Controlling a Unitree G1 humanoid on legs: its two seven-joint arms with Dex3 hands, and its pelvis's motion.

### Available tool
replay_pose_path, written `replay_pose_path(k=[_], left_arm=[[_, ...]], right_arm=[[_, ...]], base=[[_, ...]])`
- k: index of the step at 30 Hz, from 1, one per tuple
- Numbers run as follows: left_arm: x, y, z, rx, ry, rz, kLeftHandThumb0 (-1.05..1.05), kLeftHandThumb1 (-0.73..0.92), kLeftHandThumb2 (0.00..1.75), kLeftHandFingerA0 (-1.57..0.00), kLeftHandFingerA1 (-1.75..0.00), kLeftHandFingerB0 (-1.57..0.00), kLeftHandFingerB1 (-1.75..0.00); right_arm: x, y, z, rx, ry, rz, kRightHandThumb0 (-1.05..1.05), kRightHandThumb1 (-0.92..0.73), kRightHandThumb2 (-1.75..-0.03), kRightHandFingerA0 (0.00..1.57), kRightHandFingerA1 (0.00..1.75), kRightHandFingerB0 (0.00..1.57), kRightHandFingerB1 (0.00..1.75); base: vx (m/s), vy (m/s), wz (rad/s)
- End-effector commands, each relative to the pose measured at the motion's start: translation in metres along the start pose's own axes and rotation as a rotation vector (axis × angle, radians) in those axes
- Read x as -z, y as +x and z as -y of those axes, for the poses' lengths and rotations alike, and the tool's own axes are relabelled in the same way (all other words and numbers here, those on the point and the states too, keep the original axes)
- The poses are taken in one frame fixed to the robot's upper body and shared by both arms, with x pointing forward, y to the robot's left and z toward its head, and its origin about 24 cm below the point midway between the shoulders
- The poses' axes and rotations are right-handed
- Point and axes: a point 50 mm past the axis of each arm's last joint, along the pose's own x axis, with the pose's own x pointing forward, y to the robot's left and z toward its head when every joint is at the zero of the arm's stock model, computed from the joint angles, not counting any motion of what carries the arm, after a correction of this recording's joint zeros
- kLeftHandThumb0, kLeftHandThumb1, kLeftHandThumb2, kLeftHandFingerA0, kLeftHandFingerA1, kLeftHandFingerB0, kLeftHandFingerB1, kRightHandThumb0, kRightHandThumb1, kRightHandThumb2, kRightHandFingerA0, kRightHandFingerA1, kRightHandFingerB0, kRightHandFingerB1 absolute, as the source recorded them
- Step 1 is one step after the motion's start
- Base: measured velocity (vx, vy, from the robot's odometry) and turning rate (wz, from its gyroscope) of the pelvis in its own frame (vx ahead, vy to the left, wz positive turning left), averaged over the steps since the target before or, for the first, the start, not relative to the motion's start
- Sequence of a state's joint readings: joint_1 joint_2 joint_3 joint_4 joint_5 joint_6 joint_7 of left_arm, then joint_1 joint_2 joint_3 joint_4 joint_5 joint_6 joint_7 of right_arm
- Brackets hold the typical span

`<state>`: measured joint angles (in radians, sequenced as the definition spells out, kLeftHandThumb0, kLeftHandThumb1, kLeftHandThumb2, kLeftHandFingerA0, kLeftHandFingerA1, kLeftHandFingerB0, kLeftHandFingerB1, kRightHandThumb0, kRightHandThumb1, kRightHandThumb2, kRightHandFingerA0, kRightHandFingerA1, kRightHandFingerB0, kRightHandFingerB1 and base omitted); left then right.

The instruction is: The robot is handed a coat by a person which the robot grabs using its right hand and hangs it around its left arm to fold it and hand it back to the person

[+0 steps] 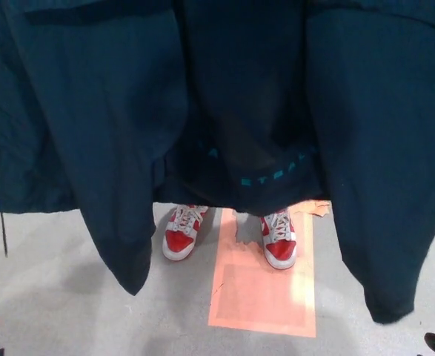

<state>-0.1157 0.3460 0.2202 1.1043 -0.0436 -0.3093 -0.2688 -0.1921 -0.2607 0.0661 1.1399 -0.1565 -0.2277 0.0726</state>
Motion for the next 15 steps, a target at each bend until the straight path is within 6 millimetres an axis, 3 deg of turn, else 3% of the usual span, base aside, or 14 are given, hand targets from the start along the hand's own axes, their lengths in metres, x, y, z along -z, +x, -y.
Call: replay_pose_path(k=[1,2,3,6,7,9,10,11,12,13,14,15], left_arm=[[-0.003,-0.002,-0.005,0.015,-0.010,0.055,-0.35,0.58,1.12,0.00,-0.48,0.00,-0.47],[-0.001,-0.004,-0.005,0.022,-0.008,0.055,-0.35,0.58,1.13,0.00,-0.48,0.00,-0.47],[0.004,-0.006,-0.003,0.030,-0.001,0.051,-0.76,0.75,1.06,-0.06,-0.41,-0.06,-0.41],[0.003,-0.007,0.001,0.048,0.040,0.060,-0.70,0.76,1.08,-0.05,-0.41,-0.05,-0.40],[0.003,-0.007,0.001,0.052,0.049,0.064,-0.70,0.87,0.74,-0.09,-0.28,-0.11,-0.29],[0.001,-0.007,0.002,0.064,0.056,0.073,-0.72,0.86,0.75,-0.09,-0.28,-0.11,-0.29],[0.001,-0.007,0.002,0.071,0.049,0.075,-0.70,0.92,0.73,-0.10,-0.27,-0.10,-0.27],[0.001,-0.007,0.003,0.071,0.043,0.077,-0.76,0.83,0.76,-0.09,-0.29,-0.10,-0.29],[0.001,-0.007,0.004,0.067,0.038,0.078,-0.76,0.83,0.76,-0.09,-0.29,-0.10,-0.29],[0.001,-0.007,0.004,0.069,0.037,0.081,-0.75,0.82,0.77,-0.09,-0.29,-0.09,-0.27],[0.001,-0.007,0.006,0.071,0.034,0.084,-0.70,0.92,0.71,-0.10,-0.27,-0.10,-0.26],[0.001,-0.007,0.007,0.068,0.034,0.084,-0.74,0.84,0.75,-0.10,-0.29,-0.10,-0.28]], right_arm=[[0.001,-0.002,0.007,0.020,-0.017,0.035,-0.70,-0.76,-1.02,0.04,0.38,0.03,0.20],[0.002,-0.004,0.007,0.019,-0.016,0.041,-0.73,-0.76,-1.01,0.05,0.35,0.04,0.18],[0.005,-0.006,0.007,0.022,0.009,0.058,-0.71,-0.73,-0.99,0.03,0.33,0.03,0.19],[-0.009,-0.012,0.008,0.055,0.017,0.208,-0.67,-0.72,-0.99,0.02,0.37,0.01,0.23],[-0.015,-0.016,0.008,0.062,0.026,0.259,-0.71,-0.73,-1.01,0.04,0.36,0.03,0.22],[-0.031,-0.027,0.005,0.069,0.069,0.393,-0.65,-0.71,-0.99,0.01,0.36,0.01,0.24],[-0.037,-0.033,0.004,0.070,0.084,0.452,-0.55,-0.89,-0.67,0.07,0.28,0.01,0.19],[-0.045,-0.042,0.003,0.075,0.100,0.520,-0.58,-0.66,-0.96,0.00,0.39,0.00,0.29],[-0.051,-0.051,0.002,0.082,0.114,0.583,-0.58,-0.66,-0.96,0.00,0.39,0.00,0.29],[-0.058,-0.061,0.002,0.101,0.101,0.637,-0.59,-0.87,-0.77,0.11,0.35,0.09,0.20],[-0.082,-0.091,0.003,0.174,0.092,0.807,-0.32,-0.65,-1.14,0.01,0.47,0.00,0.47],[-0.098,-0.113,0.005,0.225,0.089,0.925,-0.32,-0.65,-1.15,0.01,0.47,0.00,0.47]], base=[[0.00,0.000,0.00],[0.00,0.000,0.00],[0.00,0.000,0.00],[0.00,0.000,0.00],[0.00,0.000,0.00],[0.00,0.000,0.00],[0.00,0.000,0.00],[0.00,0.000,0.00],[0.00,0.000,0.00],[0.00,0.000,0.00],[0.00,0.000,0.00],[0.00,0.000,0.00]])
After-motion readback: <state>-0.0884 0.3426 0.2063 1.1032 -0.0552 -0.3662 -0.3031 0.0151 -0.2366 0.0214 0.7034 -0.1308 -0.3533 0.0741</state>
